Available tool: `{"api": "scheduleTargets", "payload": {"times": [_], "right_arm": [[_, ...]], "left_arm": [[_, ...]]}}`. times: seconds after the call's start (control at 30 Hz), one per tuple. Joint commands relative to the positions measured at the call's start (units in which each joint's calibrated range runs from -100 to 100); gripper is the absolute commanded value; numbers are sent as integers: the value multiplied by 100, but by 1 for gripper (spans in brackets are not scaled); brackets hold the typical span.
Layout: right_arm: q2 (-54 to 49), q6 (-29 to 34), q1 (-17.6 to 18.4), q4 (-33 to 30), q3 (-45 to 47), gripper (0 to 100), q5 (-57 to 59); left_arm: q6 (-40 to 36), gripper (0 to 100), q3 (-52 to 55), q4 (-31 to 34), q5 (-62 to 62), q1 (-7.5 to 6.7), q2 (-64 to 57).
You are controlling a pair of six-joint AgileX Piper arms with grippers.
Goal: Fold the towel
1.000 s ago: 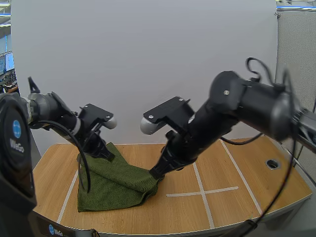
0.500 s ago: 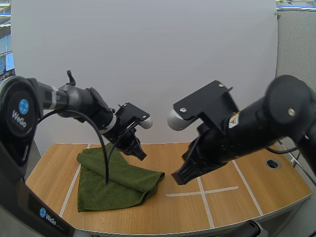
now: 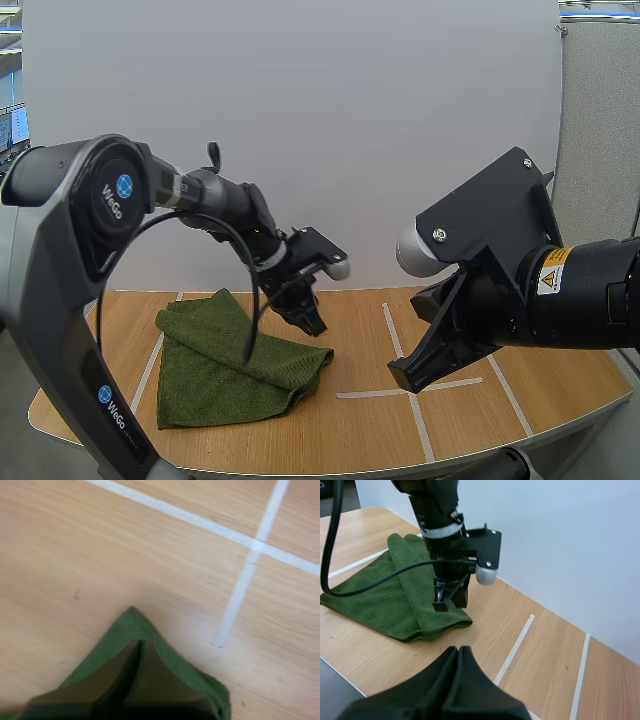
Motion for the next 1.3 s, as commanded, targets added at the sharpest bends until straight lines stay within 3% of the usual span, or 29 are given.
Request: {"api": "scheduleTargets", "payload": {"times": [0.0,0.1,0.27,0.33,1.13,1.27], "right_arm": [[-54,38,-23,-87,15,0,0],[-54,38,-23,-87,15,0,0],[-66,38,-23,-85,15,0,0],[-90,38,-23,-85,15,0,0],[-99,38,-23,-85,15,0,0],[-99,38,-23,-85,15,0,0]], "left_arm": [[-237,11,-77,298,46,-222,92],[-526,30,-165,580,-32,-305,180],[-875,78,-436,881,59,-305,384],[-907,86,-524,802,76,-305,504],[-971,85,-620,708,-707,-305,1402],[-1029,77,-620,708,-870,-305,1407]]}}
